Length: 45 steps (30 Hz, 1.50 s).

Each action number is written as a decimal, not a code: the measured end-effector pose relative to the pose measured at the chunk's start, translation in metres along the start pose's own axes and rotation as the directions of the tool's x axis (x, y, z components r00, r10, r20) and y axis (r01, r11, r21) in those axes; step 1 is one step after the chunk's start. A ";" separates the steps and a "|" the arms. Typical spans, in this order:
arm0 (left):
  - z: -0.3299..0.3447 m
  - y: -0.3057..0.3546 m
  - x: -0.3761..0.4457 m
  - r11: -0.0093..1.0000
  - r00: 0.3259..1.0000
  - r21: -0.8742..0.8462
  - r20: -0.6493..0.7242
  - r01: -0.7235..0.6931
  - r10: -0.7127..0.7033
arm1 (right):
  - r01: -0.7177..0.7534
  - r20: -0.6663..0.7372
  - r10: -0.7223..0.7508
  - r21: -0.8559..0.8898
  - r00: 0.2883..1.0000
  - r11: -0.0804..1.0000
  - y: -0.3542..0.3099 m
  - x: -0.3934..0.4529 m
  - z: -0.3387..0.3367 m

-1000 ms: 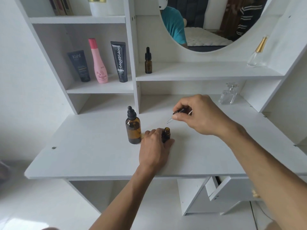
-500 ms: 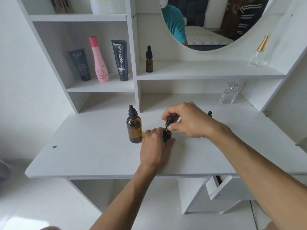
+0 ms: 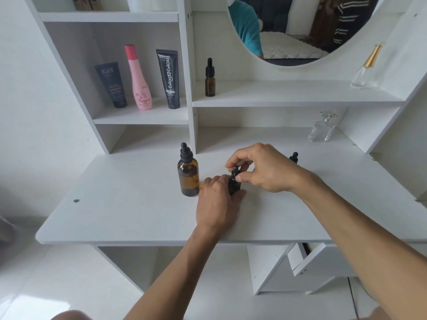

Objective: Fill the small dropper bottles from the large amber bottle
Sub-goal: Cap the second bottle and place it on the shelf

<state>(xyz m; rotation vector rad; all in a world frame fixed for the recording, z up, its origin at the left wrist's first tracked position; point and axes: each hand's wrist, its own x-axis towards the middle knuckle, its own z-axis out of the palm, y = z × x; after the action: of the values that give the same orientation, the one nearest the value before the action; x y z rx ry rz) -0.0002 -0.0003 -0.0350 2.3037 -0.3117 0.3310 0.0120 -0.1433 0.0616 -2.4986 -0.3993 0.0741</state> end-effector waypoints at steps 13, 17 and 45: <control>0.000 0.001 0.000 1.000 1.000 0.008 -0.004 0.006 -0.006 | 0.010 -0.056 -0.014 -0.065 0.998 0.998 0.001 -0.001 0.001; 0.000 0.001 0.000 1.000 1.000 0.010 0.002 0.011 -0.011 | 0.015 -0.061 -0.019 -0.073 0.998 0.997 0.001 -0.001 0.002; -0.001 0.001 0.000 1.000 1.000 0.003 0.003 0.013 -0.013 | 0.013 -0.053 -0.015 -0.043 0.998 0.999 0.006 -0.003 0.006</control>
<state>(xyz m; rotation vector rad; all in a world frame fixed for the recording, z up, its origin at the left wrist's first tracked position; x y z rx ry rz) -0.0010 -0.0007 -0.0339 2.3083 -0.2982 0.3215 0.0101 -0.1450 0.0533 -2.5331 -0.4005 -0.0062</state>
